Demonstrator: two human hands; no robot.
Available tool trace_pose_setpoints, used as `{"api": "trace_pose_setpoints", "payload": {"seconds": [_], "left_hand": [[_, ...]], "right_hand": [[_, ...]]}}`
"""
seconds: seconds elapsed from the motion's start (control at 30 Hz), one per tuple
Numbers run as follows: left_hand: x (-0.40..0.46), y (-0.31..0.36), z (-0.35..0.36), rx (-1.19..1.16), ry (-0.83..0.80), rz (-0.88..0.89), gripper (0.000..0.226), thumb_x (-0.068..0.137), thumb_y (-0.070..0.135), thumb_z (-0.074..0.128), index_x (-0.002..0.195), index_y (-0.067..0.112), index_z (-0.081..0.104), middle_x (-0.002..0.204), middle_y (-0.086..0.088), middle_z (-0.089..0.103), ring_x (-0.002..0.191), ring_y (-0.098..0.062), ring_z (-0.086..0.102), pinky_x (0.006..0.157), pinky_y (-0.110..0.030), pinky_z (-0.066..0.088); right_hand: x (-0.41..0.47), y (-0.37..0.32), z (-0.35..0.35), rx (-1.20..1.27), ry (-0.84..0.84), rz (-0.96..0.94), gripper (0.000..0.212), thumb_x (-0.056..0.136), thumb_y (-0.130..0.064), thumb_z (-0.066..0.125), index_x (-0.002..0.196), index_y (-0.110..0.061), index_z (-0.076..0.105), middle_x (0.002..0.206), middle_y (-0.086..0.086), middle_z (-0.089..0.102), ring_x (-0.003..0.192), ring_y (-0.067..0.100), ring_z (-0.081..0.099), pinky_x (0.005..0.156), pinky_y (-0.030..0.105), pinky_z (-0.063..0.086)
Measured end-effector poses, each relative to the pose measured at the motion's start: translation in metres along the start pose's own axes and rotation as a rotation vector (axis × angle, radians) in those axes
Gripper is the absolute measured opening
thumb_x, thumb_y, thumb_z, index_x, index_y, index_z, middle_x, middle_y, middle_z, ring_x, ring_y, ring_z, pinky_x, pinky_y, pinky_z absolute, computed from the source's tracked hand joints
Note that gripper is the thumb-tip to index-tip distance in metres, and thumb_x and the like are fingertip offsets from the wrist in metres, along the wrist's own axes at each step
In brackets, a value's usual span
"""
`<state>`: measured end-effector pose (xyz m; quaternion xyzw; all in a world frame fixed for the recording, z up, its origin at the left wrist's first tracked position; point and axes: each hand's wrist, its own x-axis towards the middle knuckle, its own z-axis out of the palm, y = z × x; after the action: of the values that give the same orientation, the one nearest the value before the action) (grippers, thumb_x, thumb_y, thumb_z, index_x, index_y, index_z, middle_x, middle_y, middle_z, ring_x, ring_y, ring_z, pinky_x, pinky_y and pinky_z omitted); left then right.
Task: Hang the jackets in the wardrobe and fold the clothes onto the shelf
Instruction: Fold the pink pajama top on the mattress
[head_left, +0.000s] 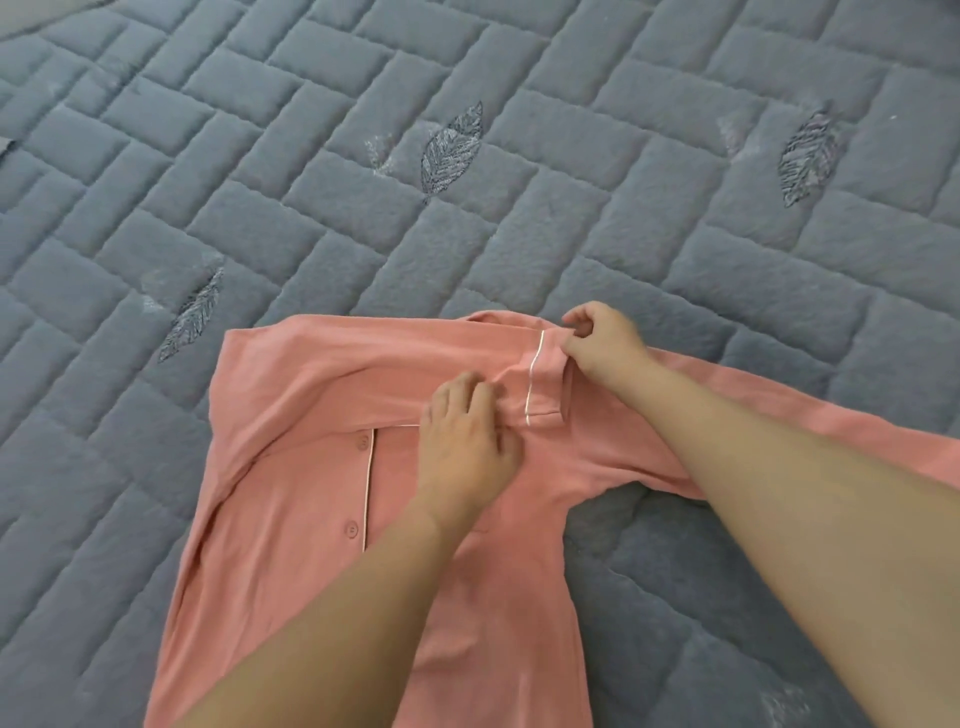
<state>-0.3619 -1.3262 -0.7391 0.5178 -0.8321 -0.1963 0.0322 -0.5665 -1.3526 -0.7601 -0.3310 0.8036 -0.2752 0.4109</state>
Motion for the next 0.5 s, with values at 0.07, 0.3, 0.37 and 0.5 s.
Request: {"api": "trace_pose_setpoints", "payload": {"seconds": [0.07, 0.3, 0.37, 0.5], "left_hand": [[-0.003, -0.018, -0.014, -0.002, 0.058, -0.134, 0.041, 0.078, 0.022, 0.059, 0.117, 0.01, 0.06, 0.133, -0.012, 0.051, 0.124, -0.034, 0.044, 0.109, -0.044, 0.032], [-0.021, -0.109, -0.068, 0.17, 0.006, -0.403, 0.042, 0.079, 0.017, 0.06, 0.119, 0.005, 0.055, 0.126, -0.019, 0.05, 0.112, -0.04, 0.047, 0.096, -0.048, 0.039], [-0.025, -0.138, -0.078, 0.144, -0.043, -0.47, 0.045, 0.079, 0.012, 0.059, 0.121, 0.001, 0.053, 0.124, -0.021, 0.05, 0.112, -0.041, 0.048, 0.096, -0.049, 0.039], [-0.038, -0.193, -0.092, 0.065, -0.035, -0.499, 0.04, 0.079, 0.014, 0.052, 0.117, 0.002, 0.051, 0.123, -0.019, 0.047, 0.115, -0.041, 0.044, 0.097, -0.05, 0.04]], "right_hand": [[-0.009, -0.002, 0.006, -0.015, 0.007, 0.077, 0.048, 0.087, -0.017, 0.058, 0.135, -0.014, 0.049, 0.123, 0.006, 0.059, 0.117, 0.025, 0.054, 0.095, 0.028, 0.039], [-0.077, -0.059, 0.086, -0.77, 0.01, -0.493, 0.046, 0.081, -0.018, 0.053, 0.126, -0.017, 0.048, 0.133, 0.009, 0.041, 0.119, 0.031, 0.039, 0.102, 0.041, 0.025], [-0.094, -0.075, 0.116, -0.846, -0.059, -0.636, 0.032, 0.083, -0.02, 0.053, 0.115, -0.018, 0.052, 0.121, 0.008, 0.049, 0.112, 0.03, 0.045, 0.095, 0.04, 0.03], [-0.112, -0.102, 0.174, -0.899, -0.168, -0.778, 0.02, 0.09, -0.02, 0.047, 0.108, -0.019, 0.054, 0.112, 0.006, 0.054, 0.105, 0.028, 0.051, 0.086, 0.04, 0.036]]}}
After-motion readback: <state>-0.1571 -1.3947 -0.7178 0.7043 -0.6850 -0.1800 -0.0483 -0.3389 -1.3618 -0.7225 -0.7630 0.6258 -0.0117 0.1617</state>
